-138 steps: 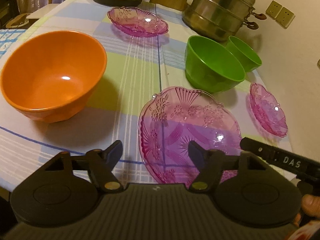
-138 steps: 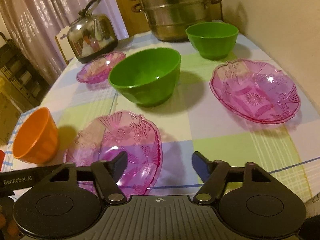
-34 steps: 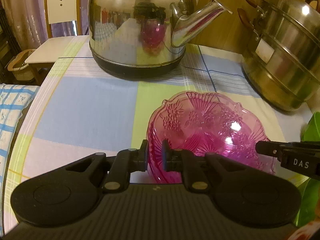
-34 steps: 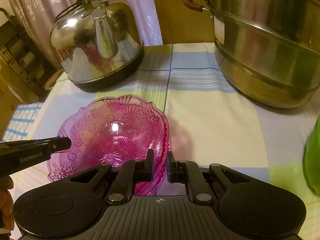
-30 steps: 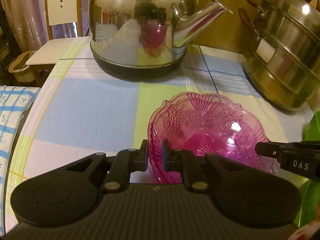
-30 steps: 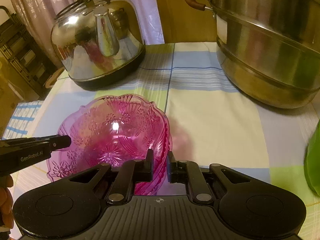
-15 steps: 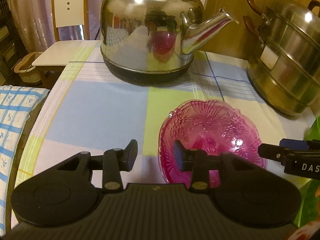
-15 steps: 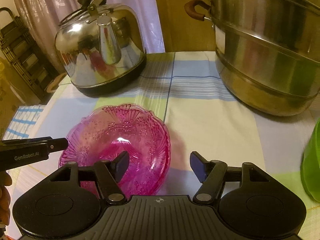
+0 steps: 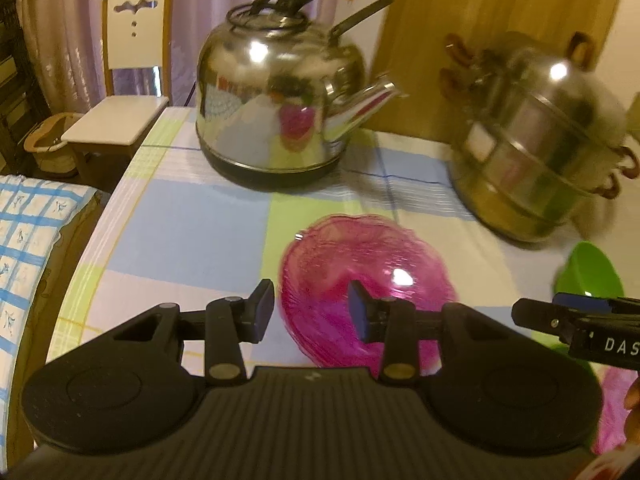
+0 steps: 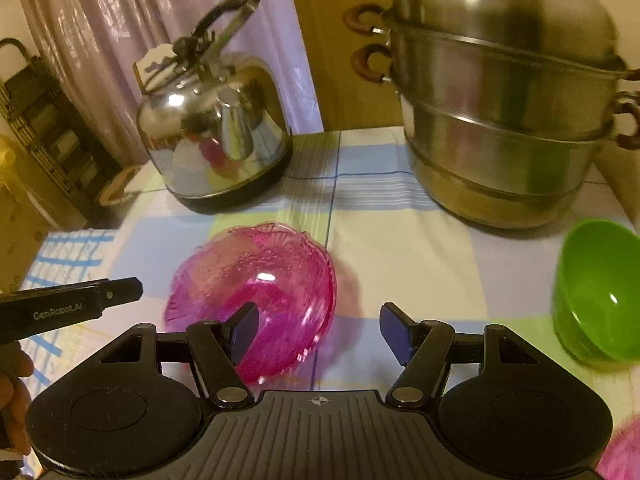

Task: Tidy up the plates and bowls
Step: 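Lower the plate onto the small pink dish and open both grippers, then move both grippers to the other large pink plate beside the wall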

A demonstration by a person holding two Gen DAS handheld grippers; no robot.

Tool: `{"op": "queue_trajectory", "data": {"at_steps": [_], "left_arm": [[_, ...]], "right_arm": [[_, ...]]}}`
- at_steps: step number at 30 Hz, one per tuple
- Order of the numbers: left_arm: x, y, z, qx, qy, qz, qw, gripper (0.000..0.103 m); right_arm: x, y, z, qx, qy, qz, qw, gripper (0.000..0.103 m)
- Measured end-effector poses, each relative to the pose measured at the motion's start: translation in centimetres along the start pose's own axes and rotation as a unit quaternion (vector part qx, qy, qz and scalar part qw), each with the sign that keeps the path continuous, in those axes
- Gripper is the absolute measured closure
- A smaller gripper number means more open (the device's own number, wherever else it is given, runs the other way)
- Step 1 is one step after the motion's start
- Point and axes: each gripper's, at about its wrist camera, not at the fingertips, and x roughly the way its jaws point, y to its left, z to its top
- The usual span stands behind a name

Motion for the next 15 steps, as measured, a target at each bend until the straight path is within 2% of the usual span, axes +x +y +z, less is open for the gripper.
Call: {"op": "queue_trajectory", "data": {"at_steps": [12,14,15], "left_arm": [[-10.6,-4.7,-5.6,-0.003,-0.023,-0.037,0.999,0.044],[-12.4,-5.5,-6.9,0.007,-0.029,-0.035,0.9989,0.033],[-13.2,-5.9,-7.5,0.012,-0.035,-0.033,0.9988,0.032]], "right_arm": [[-11.6,-0.2,-5.4,0.02,-0.026,-0.008,0.999,0.036],[-13.6,-0.4,-6.6,0.026,-0.033,-0.009,0.999,0.036],[-14.4,-0.5,-7.1,0.031,-0.037,-0.008,0.999,0.036]]}}
